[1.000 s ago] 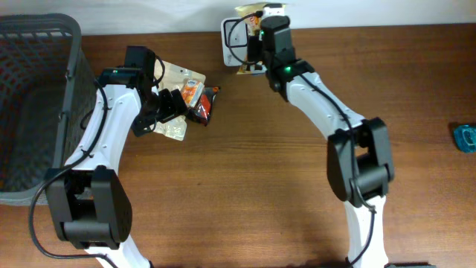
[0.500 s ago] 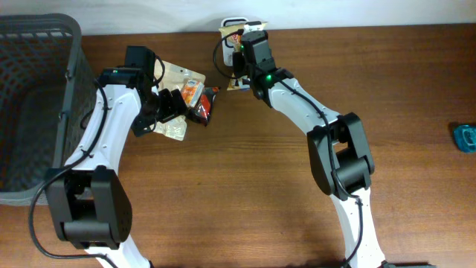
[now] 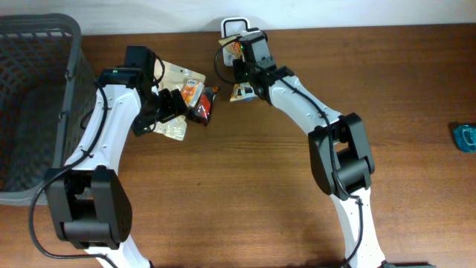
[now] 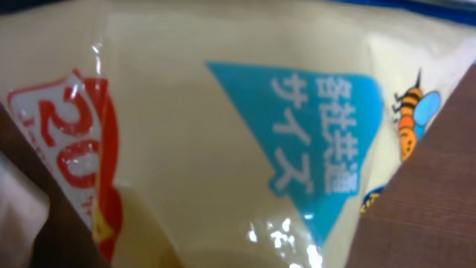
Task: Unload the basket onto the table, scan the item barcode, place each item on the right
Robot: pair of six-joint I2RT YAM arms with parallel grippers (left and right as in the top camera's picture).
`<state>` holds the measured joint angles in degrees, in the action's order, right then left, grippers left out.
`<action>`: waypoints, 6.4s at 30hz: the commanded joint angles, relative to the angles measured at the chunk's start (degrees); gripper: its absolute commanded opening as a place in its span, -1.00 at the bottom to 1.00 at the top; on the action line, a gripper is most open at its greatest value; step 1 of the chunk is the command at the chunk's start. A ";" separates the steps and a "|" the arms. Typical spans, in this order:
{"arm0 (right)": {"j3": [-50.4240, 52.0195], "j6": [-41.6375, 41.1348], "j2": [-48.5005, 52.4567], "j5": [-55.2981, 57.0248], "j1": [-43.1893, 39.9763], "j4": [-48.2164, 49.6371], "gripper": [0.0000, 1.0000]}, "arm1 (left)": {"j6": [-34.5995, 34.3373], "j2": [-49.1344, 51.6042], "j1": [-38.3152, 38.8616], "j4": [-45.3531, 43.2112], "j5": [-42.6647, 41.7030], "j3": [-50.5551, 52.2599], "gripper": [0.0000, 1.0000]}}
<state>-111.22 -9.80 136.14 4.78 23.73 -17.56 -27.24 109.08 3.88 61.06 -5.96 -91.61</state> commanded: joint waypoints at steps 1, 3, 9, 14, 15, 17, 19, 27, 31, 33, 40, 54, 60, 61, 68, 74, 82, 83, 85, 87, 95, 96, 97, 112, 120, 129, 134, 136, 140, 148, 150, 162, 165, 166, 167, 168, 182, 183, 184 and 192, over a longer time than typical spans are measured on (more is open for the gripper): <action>-9.46 2.08 -4.52 -6.84 -1.90 -7.08 -0.92 | -0.48 -0.13 -0.31 0.11 -0.24 -0.26 0.98; -13.31 2.08 -4.52 -8.90 -2.86 -10.14 -0.92 | -0.48 -0.13 -0.28 0.11 -0.24 -0.26 0.98; -19.30 2.08 -4.52 -10.23 -4.31 -8.66 -0.92 | -0.48 -0.13 -0.28 0.11 -0.24 -0.26 0.98; -19.30 1.81 -1.31 -10.12 -3.91 -2.19 -0.92 | -0.48 -0.13 -0.31 0.11 -0.24 -0.26 0.98; -19.30 1.79 -0.44 -10.10 -3.74 -1.14 -0.92 | -0.48 -0.13 -0.31 0.11 -0.24 -0.26 0.98; -19.30 1.36 2.10 -8.76 -2.95 0.61 -0.92 | -0.48 -0.13 -0.31 0.11 -0.24 -0.26 0.98; -19.30 1.38 3.93 -4.98 -2.25 0.72 -0.92 | -0.50 -0.13 -0.31 0.11 -0.24 -0.26 0.98; -19.43 1.40 6.36 -1.97 -1.99 1.14 -0.92 | -0.48 -0.13 -0.31 0.11 -0.24 -0.26 0.98; -21.99 1.40 4.87 -0.59 -2.34 -0.94 -0.92 | -0.50 -0.13 -0.28 0.11 -0.24 -0.26 0.98; -24.04 1.31 3.93 -0.20 -2.80 -3.54 -0.92 | -0.50 -0.13 -0.26 0.13 -0.24 -0.26 0.98; -32.65 -10.51 -1.55 1.90 -12.22 -22.16 -0.92 | -0.48 -0.13 -0.26 0.11 -0.22 -0.26 0.98; -33.33 -12.17 -2.69 -0.28 -49.46 -48.15 -0.92 | -0.48 -0.13 -0.26 0.11 -0.24 -0.26 0.98; -33.33 -21.09 -0.24 -0.22 -58.38 -47.19 0.96 | -0.50 -0.13 -0.26 0.11 -0.24 -0.26 0.98; -33.33 -23.67 0.31 -0.28 -59.08 -47.21 0.97 | -0.48 -0.13 -0.26 0.11 -0.24 -0.26 0.98; -33.31 -33.05 5.84 0.44 -63.39 -47.06 0.97 | -0.50 -0.13 -0.26 0.11 -0.22 -0.26 0.98; -33.33 -31.21 6.54 0.42 -65.07 -47.08 0.96 | -0.50 -0.13 -0.26 0.11 -0.24 -0.26 0.98; -33.33 -18.62 6.40 -3.30 -62.93 -45.72 0.55 | -0.50 -0.13 -0.26 0.11 -0.24 -0.26 0.98; -33.33 -18.49 6.43 -3.41 -62.38 -45.94 0.32 | -0.48 -0.13 -0.26 0.11 -0.24 -0.26 0.98; -33.33 -14.36 6.43 -8.26 -60.74 -46.84 0.37 | -0.48 -0.13 -0.26 0.11 -0.24 -0.26 0.98; -33.33 -11.43 5.84 -15.69 -58.95 -49.88 0.97 | -0.48 -0.13 -0.26 0.11 -0.24 -0.26 0.98; -33.35 -11.63 -3.45 -22.38 -52.37 -57.00 0.97 | -0.48 -0.13 -0.26 0.11 -0.24 -0.26 0.98; -33.35 -11.63 -5.64 -22.36 -51.67 -59.01 0.97 | -0.48 -0.13 -0.26 0.11 -0.24 -0.26 0.98; -33.35 -11.65 -7.21 -22.38 -51.21 -60.57 0.97 | -0.48 -0.13 -0.26 0.11 -0.22 -0.26 0.98; -27.91 -10.12 -28.41 -16.06 -49.13 -79.78 0.97 | -0.48 -0.13 -0.26 0.11 -0.24 -0.26 0.98; -10.62 -10.12 -38.03 -15.02 -49.13 -78.01 0.97 | -0.50 -0.13 -0.26 0.11 -0.26 -0.26 0.98; -7.50 -10.12 -38.32 -15.04 -49.22 -77.79 0.97 | 7.87 -0.13 0.68 0.50 -14.95 -0.26 0.98; -7.50 -10.12 -38.32 -15.04 -49.22 -77.79 0.97 | 14.51 -0.13 6.34 0.92 -13.14 -0.26 0.90; -7.50 -10.12 -38.32 -15.04 -49.24 -77.77 0.97 | 14.49 -0.13 9.55 -0.15 -4.31 -0.26 0.55; -7.50 -10.12 -38.32 -15.04 -49.24 -77.79 0.97 | 12.33 -0.13 15.10 -1.92 12.04 -0.26 0.72; -7.50 -10.12 -38.32 -15.04 -49.24 -77.77 0.97 | 12.35 -0.13 16.41 -11.61 15.45 -0.26 0.84; -7.50 -10.12 -38.32 -15.04 -49.22 -77.77 0.97 | 12.37 -0.11 15.74 -15.30 15.47 -0.26 0.71; -7.50 -10.12 -38.32 -15.04 -49.22 -77.79 0.97 | 15.74 9.42 14.14 -31.78 20.83 -0.26 0.54; -7.50 -10.12 -38.32 -15.02 -49.22 -77.79 0.97 | 17.99 12.52 14.14 -33.48 20.81 -0.26 0.56; -7.50 -10.12 -38.32 -15.04 -49.22 -77.77 0.97 | 17.99 13.75 14.08 -34.14 21.49 -0.26 0.56; -7.50 -10.12 -38.32 -15.04 -49.22 -77.77 0.97 | 17.99 14.34 13.94 -34.49 21.84 -0.26 0.55; -7.50 -10.12 -38.32 -15.04 -49.22 -77.77 0.97 | 18.03 14.88 13.79 -34.77 21.92 -0.26 0.54; -7.50 -10.12 -38.32 -15.04 -49.22 -77.79 0.97 | 19.43 15.87 9.66 -33.35 17.33 -0.26 -0.38; -7.50 -10.12 -38.32 -15.02 -49.22 -77.79 0.97 | 19.43 15.87 9.66 -33.35 17.29 -0.26 -0.41; -7.50 -10.12 -38.32 -15.04 -49.24 -77.77 0.97 | 19.43 15.87 9.73 -33.27 17.31 -0.26 -0.50; -7.50 -10.12 -38.32 -15.02 -49.24 -77.79 0.97 | 19.43 13.90 9.70 -32.26 17.31 -0.28 -1.00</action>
<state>-119.00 -20.51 98.41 -11.20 -25.78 -95.39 -7.94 124.31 13.52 27.59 13.30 -91.68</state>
